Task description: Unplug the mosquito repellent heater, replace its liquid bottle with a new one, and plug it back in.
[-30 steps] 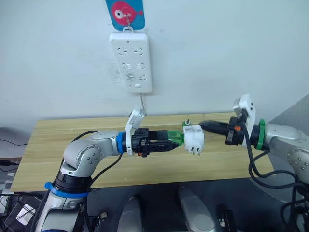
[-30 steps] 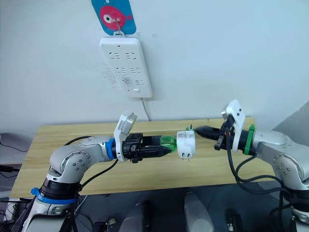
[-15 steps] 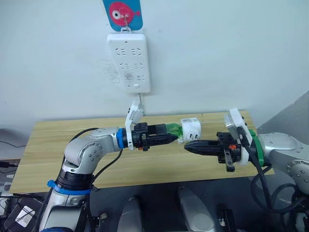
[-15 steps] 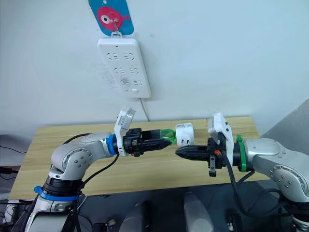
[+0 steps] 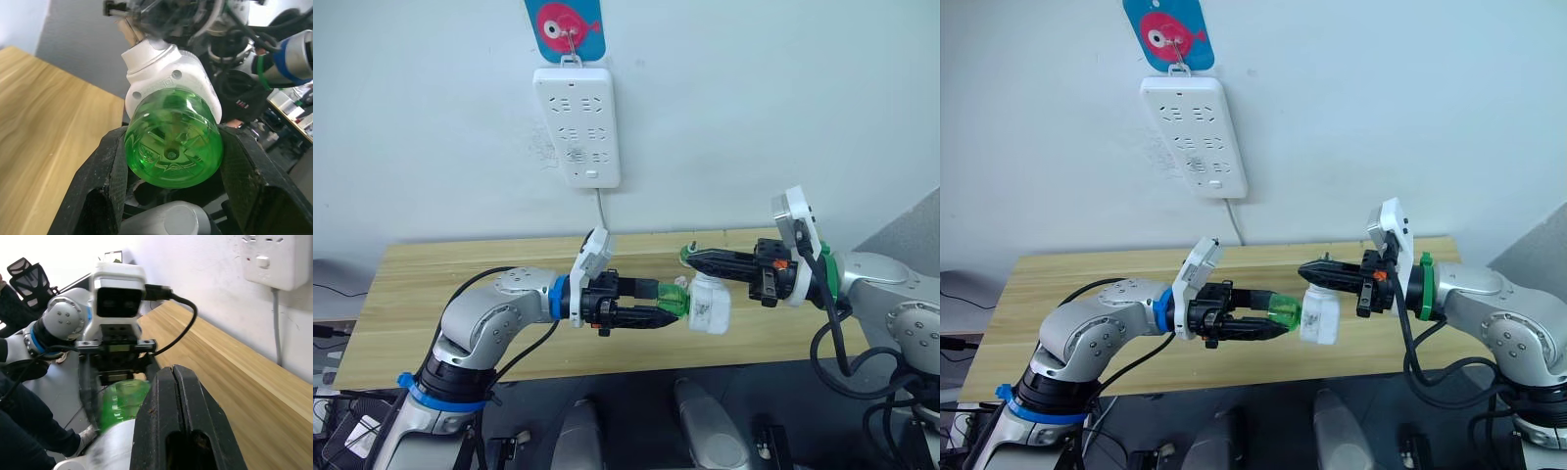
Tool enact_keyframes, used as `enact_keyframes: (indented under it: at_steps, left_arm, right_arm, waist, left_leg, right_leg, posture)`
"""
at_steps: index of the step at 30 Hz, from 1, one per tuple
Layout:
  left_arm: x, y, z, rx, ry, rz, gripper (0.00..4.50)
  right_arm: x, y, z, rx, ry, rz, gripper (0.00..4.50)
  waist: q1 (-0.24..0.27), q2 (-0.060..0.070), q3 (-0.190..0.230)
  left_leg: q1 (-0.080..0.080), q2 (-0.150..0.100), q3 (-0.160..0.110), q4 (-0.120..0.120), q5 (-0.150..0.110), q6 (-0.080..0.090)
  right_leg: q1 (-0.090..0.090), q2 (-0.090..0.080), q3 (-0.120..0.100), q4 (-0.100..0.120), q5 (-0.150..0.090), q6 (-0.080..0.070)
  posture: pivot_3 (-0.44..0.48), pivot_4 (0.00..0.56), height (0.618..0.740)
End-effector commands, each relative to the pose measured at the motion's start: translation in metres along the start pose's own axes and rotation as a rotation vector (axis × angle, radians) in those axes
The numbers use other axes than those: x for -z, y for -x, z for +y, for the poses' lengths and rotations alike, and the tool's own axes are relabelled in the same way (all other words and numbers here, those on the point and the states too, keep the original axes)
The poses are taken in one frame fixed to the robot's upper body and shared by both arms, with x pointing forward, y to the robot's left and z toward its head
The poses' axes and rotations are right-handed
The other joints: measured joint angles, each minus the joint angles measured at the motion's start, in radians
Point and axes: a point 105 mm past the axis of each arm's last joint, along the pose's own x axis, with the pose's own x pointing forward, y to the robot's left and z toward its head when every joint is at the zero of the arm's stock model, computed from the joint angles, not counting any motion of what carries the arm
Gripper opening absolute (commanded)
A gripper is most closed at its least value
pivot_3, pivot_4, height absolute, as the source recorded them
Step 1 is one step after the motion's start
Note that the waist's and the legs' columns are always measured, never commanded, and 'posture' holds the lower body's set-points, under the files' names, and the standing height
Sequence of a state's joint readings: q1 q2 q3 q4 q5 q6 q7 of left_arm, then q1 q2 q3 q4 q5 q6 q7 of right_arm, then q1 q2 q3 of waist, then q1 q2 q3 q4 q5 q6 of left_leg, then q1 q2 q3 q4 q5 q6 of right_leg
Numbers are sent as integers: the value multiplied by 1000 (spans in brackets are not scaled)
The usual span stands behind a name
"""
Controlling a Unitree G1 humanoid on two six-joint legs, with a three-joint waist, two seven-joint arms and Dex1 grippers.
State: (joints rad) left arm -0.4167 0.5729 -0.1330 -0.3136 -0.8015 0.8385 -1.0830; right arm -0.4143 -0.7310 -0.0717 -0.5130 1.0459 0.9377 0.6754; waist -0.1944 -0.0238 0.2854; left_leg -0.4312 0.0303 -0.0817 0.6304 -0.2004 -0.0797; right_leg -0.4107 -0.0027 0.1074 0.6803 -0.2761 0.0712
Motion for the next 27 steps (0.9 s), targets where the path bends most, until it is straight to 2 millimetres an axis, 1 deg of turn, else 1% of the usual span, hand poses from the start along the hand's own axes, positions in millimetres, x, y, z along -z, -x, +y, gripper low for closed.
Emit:
enact_keyframes:
  at_steps: [1, 5, 8, 13, 18, 19, 21, 22, 24, 27]
  left_arm:
    - [-11, -4, -18, 91, -55, -21, 2355]
    - [-18, -3, -16, 88, -22, -56, 2354]
    - [-18, -1, -14, 79, -12, -53, 2353]
    - [-7, 2, -8, 38, 2, -20, 2345]
    - [-8, 6, 7, -58, -19, -57, 2345]
    - [-10, 7, 12, -91, -38, -73, 2345]
    - [-17, 10, 21, -158, -83, -113, 2345]
    - [-18, 11, 23, -175, -95, -125, 2345]
    - [-19, 11, 24, -185, -91, -144, 2345]
    - [-22, 9, 21, -168, -49, -180, 2345]
  right_arm:
    - [-1, 3, -6, 37, 24, 5, 0]
    - [5, 5, -12, 66, 35, 34, 0]
    - [-1, 3, -13, 76, 23, -17, 0]
    - [-21, 4, -16, 100, 11, -110, 0]
    - [-34, 14, -24, 151, -5, -153, 0]
    - [-35, 20, -26, 161, -17, -151, 0]
    - [-31, 34, -28, 175, -62, -128, 0]
    - [-27, 39, -29, 186, -72, -101, 361]
    - [-14, 47, -26, 182, -99, -45, 884]
    - [5, 58, -28, 203, -183, -19, 1966]
  waist:
    - [0, 0, 0]
    - [0, 0, 0]
    - [0, 0, 0]
    - [-1, 0, 0]
    - [0, 0, 0]
    - [1, 0, 0]
    - [6, 0, 0]
    - [7, 0, 0]
    - [7, 0, 0]
    - [6, 0, 0]
  left_leg:
    - [0, 0, 0, 0, 0, 0]
    - [0, 0, 0, 0, 0, 0]
    - [0, 0, 0, 0, 0, 0]
    - [0, 0, 0, 0, 0, 0]
    - [0, 0, 0, 0, 0, 0]
    - [0, 0, 0, 0, 0, 0]
    - [0, 0, 0, 0, 0, 0]
    - [-1, -1, 0, 0, 0, 0]
    - [-1, -1, 0, 0, 0, 0]
    - [0, 0, 0, 0, 0, 0]
  right_leg:
    - [0, 0, 0, 0, 0, 0]
    - [0, 0, 0, 0, 0, 0]
    - [0, 0, 0, 0, 0, 0]
    - [0, 0, 0, 0, 0, 0]
    - [0, 0, 0, 0, 0, 0]
    - [0, 0, 0, 0, 0, 0]
    - [0, 0, 0, 0, 0, 0]
    - [0, -1, 0, 0, 0, 0]
    - [0, -1, 0, 0, 0, 0]
    - [0, 0, 0, 0, 0, 0]
  posture:
    - [-290, 243, 740]
    - [-289, 244, 740]
    - [-289, 246, 740]
    - [-293, 247, 740]
    - [-293, 247, 740]
    - [-293, 247, 740]
    - [-295, 248, 740]
    - [-295, 248, 740]
    - [-296, 247, 740]
    - [-294, 247, 740]
